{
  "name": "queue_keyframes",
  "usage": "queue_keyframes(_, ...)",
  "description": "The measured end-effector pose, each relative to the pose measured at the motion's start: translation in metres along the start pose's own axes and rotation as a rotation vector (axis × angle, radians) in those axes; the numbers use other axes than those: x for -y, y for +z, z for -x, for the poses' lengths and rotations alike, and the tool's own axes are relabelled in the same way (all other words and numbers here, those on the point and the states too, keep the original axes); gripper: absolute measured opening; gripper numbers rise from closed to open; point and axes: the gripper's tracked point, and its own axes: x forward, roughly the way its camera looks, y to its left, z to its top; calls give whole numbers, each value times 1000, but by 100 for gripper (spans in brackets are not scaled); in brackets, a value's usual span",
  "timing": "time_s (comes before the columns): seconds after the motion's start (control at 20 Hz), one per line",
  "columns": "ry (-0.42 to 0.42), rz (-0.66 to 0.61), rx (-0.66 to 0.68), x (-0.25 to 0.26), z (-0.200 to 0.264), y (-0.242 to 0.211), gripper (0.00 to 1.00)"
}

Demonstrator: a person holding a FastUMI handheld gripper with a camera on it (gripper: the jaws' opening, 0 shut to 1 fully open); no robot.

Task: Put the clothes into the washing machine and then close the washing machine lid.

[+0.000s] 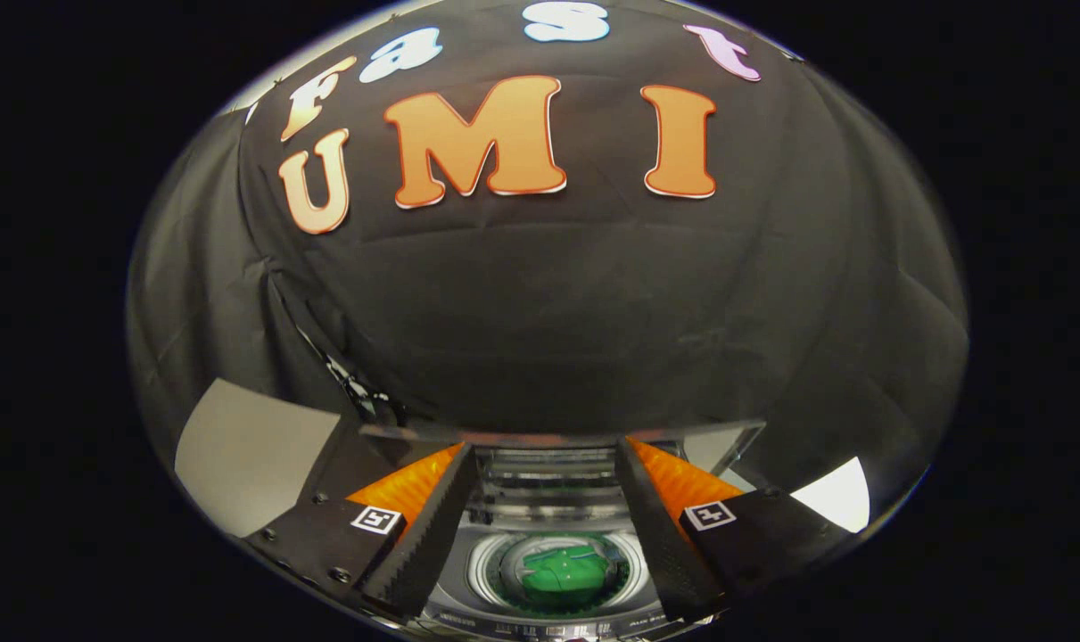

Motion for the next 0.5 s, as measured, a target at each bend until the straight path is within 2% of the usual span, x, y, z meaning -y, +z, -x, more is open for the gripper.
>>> queue_keyframes(0.3,1,-7,70,3,-47,20,99)
queue_keyframes(0.5,-6,9,83,3,-71,18,100)
